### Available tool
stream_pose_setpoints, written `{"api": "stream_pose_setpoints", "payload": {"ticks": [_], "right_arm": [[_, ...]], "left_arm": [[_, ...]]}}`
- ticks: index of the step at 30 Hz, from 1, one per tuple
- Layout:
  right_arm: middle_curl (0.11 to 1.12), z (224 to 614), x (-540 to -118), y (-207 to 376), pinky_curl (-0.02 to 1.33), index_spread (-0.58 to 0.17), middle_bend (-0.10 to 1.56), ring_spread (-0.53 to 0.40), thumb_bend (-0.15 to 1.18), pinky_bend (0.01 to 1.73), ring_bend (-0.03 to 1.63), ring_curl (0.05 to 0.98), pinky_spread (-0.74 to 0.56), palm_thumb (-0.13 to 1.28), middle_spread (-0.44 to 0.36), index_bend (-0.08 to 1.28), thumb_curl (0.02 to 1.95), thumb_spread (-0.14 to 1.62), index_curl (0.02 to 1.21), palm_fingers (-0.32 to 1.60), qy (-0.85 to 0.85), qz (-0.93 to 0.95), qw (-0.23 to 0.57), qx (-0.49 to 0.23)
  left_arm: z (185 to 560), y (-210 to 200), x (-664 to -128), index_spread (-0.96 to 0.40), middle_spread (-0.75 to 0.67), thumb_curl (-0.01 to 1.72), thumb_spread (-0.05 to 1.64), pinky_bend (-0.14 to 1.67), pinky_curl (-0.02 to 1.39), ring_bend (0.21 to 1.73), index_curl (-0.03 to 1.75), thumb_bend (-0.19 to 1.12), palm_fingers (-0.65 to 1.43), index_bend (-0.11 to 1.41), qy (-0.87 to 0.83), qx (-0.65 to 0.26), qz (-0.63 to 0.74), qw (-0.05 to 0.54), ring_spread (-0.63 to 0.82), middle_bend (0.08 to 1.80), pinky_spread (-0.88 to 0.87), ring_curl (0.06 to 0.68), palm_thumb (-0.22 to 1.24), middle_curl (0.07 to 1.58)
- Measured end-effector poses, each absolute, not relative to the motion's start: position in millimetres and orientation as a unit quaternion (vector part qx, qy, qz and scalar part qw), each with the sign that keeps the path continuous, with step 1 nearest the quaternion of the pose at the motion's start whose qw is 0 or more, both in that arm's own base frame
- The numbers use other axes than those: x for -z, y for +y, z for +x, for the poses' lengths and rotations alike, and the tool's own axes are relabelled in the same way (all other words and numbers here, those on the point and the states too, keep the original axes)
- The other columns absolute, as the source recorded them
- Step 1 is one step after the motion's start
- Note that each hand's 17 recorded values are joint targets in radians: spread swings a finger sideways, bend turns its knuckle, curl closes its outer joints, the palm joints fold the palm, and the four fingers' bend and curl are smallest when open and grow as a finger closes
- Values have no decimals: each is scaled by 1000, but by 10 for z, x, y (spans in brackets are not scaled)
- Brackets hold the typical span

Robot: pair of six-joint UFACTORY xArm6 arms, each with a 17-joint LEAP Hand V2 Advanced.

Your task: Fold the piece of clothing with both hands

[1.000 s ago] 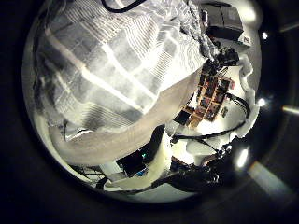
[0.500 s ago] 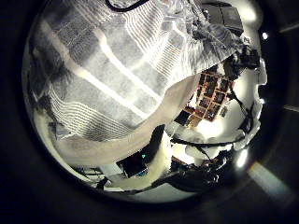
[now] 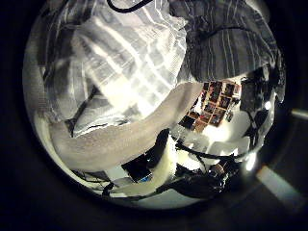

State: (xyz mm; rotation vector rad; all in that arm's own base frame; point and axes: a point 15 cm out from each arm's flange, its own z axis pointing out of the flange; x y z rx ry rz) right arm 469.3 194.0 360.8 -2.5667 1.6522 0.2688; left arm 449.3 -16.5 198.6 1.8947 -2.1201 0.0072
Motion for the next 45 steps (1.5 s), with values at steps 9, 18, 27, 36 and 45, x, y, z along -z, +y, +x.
{"api": "stream_pose_setpoints", "payload": {"ticks": [9, 18, 27, 36, 45], "right_arm": [[696, 4551, -3246, 2899, 841, -278, 1385, -185, -8, 1258, 1442, 653, -199, 1055, -123, 1038, 830, 1094, 937, 1137, 481, -872, 28, -84], [657, 4773, -2643, 3326, 798, -298, 1286, -195, -43, 1192, 1401, 622, -271, 795, -133, 885, 731, 1137, 903, 1011, 469, -878, 42, -83], [491, 4768, -3052, 3251, 729, -445, 742, -190, -30, 1188, 1233, 527, -215, 593, -133, 259, 585, 1165, 624, 87, 452, -883, 85, -95], [380, 4686, -3933, 2671, 579, -481, 493, 57, -23, 968, 909, 356, 284, 551, -128, 269, 509, 1156, 494, 0, 454, -879, 126, -73], [352, 4367, -4672, 1388, 447, -456, 421, 106, -20, 741, 793, 291, 422, 535, -123, 244, 457, 1186, 435, 67, 529, -839, 116, -51]], "left_arm": [[4317, 581, -2398, -15, 327, 261, 1171, 310, 314, 547, 370, -18, 9, 187, -706, -29, 694, 138, 520, 169, 540, 221, 123, 256], [4112, 1165, -2656, -15, 321, 261, 1174, 299, 312, 536, 381, -17, 20, 192, -679, -61, 721, 126, 520, 168, 540, 218, 124, 252], [3937, 1240, -2583, -15, 318, 267, 1173, 296, 313, 544, 384, -18, 24, 188, -672, -58, 725, 136, 526, 166, 546, 221, 132, 249], [4010, 1008, -2807, -22, 317, 269, 1173, 297, 315, 543, 386, -18, 29, 189, -687, -60, 714, 123, 522, 169, 547, 217, 132, 247], [3974, 531, -3365, -23, 309, 270, 1171, 292, 315, 543, 387, -20, 39, 190, -709, -59, 695, 104, 517, 170, 542, 214, 129, 248]]}}
